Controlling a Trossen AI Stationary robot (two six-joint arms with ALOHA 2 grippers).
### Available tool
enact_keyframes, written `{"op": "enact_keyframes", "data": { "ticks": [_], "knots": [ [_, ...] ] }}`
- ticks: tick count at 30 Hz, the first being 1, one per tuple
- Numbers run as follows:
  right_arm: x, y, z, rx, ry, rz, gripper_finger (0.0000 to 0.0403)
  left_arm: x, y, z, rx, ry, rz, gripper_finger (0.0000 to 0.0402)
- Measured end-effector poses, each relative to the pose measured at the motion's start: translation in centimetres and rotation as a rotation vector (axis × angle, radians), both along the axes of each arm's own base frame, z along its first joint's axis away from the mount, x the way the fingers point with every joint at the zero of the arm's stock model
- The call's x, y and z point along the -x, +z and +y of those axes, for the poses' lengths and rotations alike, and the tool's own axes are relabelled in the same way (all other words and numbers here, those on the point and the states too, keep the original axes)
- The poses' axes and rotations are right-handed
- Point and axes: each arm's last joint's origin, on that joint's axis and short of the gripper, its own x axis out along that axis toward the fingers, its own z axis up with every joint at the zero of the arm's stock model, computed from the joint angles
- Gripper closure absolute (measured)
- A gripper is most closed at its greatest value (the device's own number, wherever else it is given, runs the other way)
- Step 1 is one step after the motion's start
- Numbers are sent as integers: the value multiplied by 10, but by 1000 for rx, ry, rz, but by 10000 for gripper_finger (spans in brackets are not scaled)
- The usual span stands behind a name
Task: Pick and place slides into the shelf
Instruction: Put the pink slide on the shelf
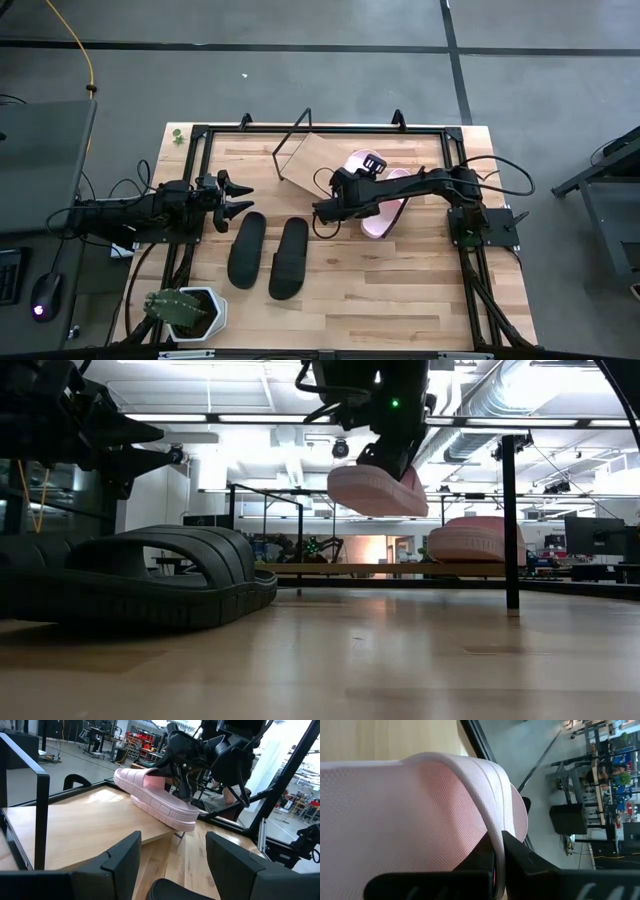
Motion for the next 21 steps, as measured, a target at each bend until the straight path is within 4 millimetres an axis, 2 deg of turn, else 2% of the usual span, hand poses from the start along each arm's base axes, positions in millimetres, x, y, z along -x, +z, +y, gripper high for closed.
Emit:
{"op": "enact_keyframes", "data": {
  "ticks": [21],
  "knots": [
    [-2, 0, -2, 27, 48, 44, 403, 0, 0, 0, 0, 0, 0, 197]
  ]
}}
